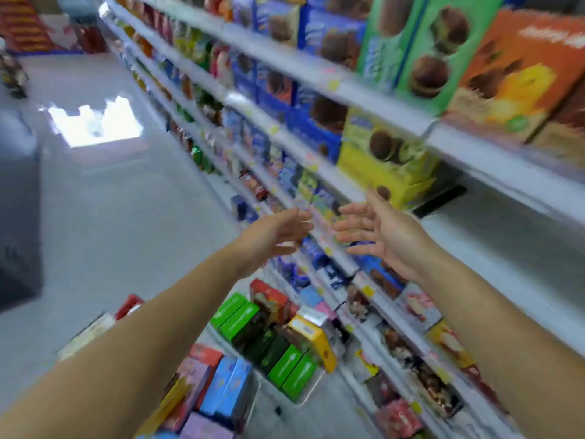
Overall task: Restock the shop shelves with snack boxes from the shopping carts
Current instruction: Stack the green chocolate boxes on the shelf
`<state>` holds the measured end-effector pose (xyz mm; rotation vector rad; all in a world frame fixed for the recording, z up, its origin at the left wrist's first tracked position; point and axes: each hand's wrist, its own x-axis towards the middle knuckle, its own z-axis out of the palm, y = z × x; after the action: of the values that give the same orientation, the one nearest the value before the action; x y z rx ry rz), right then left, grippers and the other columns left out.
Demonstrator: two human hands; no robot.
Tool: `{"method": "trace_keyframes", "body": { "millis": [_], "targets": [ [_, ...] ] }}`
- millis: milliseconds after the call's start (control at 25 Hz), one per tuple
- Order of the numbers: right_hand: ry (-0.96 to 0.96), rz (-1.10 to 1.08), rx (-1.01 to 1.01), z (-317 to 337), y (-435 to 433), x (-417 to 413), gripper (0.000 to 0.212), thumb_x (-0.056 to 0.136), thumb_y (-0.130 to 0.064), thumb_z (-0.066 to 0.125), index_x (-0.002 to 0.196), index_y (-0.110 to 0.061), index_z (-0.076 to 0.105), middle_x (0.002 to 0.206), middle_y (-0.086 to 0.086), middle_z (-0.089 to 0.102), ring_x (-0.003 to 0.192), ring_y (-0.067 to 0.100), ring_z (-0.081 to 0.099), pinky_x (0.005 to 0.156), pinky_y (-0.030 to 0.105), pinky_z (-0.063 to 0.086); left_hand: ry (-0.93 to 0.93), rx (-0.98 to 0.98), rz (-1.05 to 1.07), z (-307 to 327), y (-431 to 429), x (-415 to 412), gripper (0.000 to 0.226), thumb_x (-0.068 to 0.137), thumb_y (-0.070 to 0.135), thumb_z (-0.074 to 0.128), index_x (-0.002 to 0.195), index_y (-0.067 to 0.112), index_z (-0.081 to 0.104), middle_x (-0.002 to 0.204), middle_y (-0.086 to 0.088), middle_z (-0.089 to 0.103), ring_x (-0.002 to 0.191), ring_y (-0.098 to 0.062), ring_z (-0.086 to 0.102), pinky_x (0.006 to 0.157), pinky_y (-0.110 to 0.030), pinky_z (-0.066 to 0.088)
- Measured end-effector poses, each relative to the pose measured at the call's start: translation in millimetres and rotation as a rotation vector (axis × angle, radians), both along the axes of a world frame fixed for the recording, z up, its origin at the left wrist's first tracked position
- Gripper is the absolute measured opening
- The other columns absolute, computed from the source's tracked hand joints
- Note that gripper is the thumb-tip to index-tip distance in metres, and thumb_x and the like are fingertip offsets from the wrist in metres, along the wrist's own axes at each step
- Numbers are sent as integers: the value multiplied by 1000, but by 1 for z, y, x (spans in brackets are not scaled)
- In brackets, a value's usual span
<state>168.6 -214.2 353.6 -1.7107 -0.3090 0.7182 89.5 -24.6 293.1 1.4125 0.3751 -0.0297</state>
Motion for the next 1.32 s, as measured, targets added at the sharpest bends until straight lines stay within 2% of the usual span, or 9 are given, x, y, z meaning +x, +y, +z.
{"method": "trace_keyframes", "body": {
  "millis": [240, 440, 520, 680, 880, 1000, 1080, 1160, 1320],
  "targets": [
    [125, 280, -342, -153, 102, 5, 44, 101, -52, 33, 117, -22, 60, 116, 5, 64, 104, 22, 63, 91, 39, 52, 309, -47, 283, -115, 67, -53, 33, 103, 40, 39, 118, 24, 63, 132, 1, 62, 126, -17, 54, 111, -41, 37],
    [1, 483, -532, -276, 154, 19, 39, 104, -34, 37, 131, -13, 55, 136, 14, 55, 124, 31, 52, 105, 42, 39, 463, -107, 515, -193, 90, -62, 39, 103, 39, 40, 130, 17, 58, 135, -1, 58, 127, -18, 51, 105, -37, 39],
    [-73, 606, -586, -316, 172, 27, 39, 104, -26, 39, 136, -9, 52, 144, 10, 49, 133, 26, 44, 106, 30, 33, 514, -130, 596, -220, 91, -56, 42, 102, 37, 42, 135, 14, 55, 136, -2, 56, 125, -19, 50, 106, -38, 38],
    [-195, 837, -676, -389, 201, 41, 45, 99, -16, 50, 143, -13, 44, 150, 10, 41, 129, 26, 48, 97, 28, 40, 597, -117, 740, -276, 88, -47, 34, 101, 37, 43, 125, 19, 58, 139, -4, 55, 122, -18, 50, 112, -42, 36],
    [-316, 987, -748, -441, 223, 44, 76, 82, -5, 66, 147, -17, 27, 149, 9, 33, 123, 32, 50, 88, 37, 46, 672, -168, 858, -328, 85, -47, 43, 102, 35, 41, 140, 15, 50, 147, -4, 48, 135, -22, 44, 114, -46, 35],
    [-458, 1068, -787, -458, 222, 39, 76, 79, -6, 73, 139, -16, 28, 142, 9, 39, 113, 31, 53, 80, 39, 48, 682, -202, 890, -346, 80, -49, 38, 103, 35, 41, 135, 18, 51, 147, -4, 47, 132, -23, 45, 111, -48, 37],
    [-526, 1061, -774, -466, 216, 37, 71, 79, -10, 76, 134, -16, 31, 139, 7, 40, 113, 30, 53, 83, 42, 50, 675, -225, 904, -351, 75, -49, 27, 104, 30, 39, 124, 19, 54, 145, -10, 48, 130, -28, 47, 109, -47, 40],
    [-539, 1050, -728, -467, 211, 40, 69, 79, -14, 78, 134, -15, 37, 139, 5, 41, 117, 28, 53, 88, 39, 48, 652, -259, 932, -352, 71, -50, 32, 104, 25, 39, 128, 11, 55, 145, -17, 48, 132, -33, 47, 106, -43, 41],
    [-370, 1022, -633, -447, 202, 61, 69, 75, -19, 82, 135, -19, 49, 135, 0, 45, 124, 23, 49, 100, 34, 41, 635, -235, 863, -351, 71, -56, 47, 102, 32, 45, 147, 20, 41, 153, -1, 41, 137, -22, 42, 113, -45, 36]
  ]
}}
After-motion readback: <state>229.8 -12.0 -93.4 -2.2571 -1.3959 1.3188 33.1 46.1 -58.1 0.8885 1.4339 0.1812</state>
